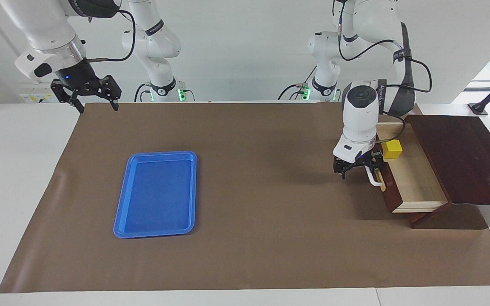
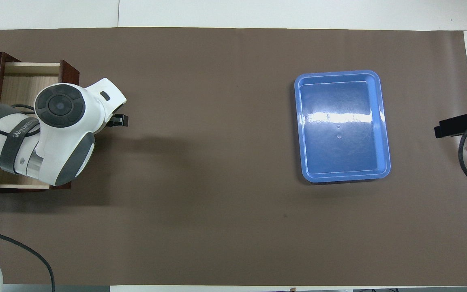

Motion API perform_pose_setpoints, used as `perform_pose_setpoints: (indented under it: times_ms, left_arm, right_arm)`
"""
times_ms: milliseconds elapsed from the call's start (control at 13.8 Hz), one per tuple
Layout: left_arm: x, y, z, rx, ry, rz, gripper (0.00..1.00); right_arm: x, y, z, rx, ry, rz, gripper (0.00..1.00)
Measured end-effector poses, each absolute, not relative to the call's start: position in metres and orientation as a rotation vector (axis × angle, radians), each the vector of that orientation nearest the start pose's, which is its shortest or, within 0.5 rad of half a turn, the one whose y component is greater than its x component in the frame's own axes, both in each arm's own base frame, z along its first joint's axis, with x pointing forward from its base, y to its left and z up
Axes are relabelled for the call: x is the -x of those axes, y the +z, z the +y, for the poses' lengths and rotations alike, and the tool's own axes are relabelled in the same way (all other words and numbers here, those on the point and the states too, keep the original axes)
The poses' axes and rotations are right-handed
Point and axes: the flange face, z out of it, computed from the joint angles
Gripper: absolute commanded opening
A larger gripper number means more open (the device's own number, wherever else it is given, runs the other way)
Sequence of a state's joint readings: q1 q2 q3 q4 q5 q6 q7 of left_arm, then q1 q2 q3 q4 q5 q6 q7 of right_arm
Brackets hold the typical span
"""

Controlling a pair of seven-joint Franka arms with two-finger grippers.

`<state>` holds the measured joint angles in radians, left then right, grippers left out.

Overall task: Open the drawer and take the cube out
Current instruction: 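Pull the drawer open toward the robot with the left gripper, then release the handle and lower the left gripper onto the yellow cube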

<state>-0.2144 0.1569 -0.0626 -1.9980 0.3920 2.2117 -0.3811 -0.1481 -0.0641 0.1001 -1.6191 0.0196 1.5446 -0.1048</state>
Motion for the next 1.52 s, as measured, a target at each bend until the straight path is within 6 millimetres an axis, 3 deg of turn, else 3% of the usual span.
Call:
perform_pose_setpoints:
  times_ms: [290,436,653,799,871,1017,1162,1234,1525]
  left_arm:
    - [-0.572,0.390,-0.152,2.848,-0.203,0.168,1.00]
    - [-0.573,0.400,-0.154,2.853,-0.169,0.130,1.00]
    - [-0.586,0.454,-0.157,2.921,-0.125,-0.006,1.00]
    - [-0.595,0.492,-0.145,2.970,-0.124,-0.155,1.00]
    - [-0.600,0.508,-0.129,3.001,-0.122,-0.279,1.00]
    - [-0.609,0.533,-0.074,3.050,-0.111,-0.582,1.00]
    - [-0.609,0.546,-0.014,3.018,-0.109,-0.916,1.00]
    - [-0.608,0.547,0.007,2.966,-0.107,-1.100,1.00]
    - [-0.596,0.524,0.031,2.646,-0.058,-1.732,1.00]
  right_arm:
    - [-0.531,0.632,-0.021,3.126,0.022,-0.086,1.00]
    - [-0.531,0.632,-0.021,3.126,0.023,-0.087,1.00]
    - [-0.531,0.632,-0.020,3.126,0.023,-0.091,1.00]
    - [-0.531,0.632,-0.019,3.126,0.023,-0.091,1.00]
    - [-0.531,0.632,-0.019,3.126,0.023,-0.091,1.00]
    - [-0.531,0.632,-0.019,3.126,0.023,-0.091,1.00]
    - [-0.531,0.632,-0.019,3.126,0.023,-0.091,1.00]
    - [-0.531,0.632,-0.019,3.126,0.023,-0.091,1.00]
    - [-0.531,0.632,-0.019,3.126,0.023,-0.091,1.00]
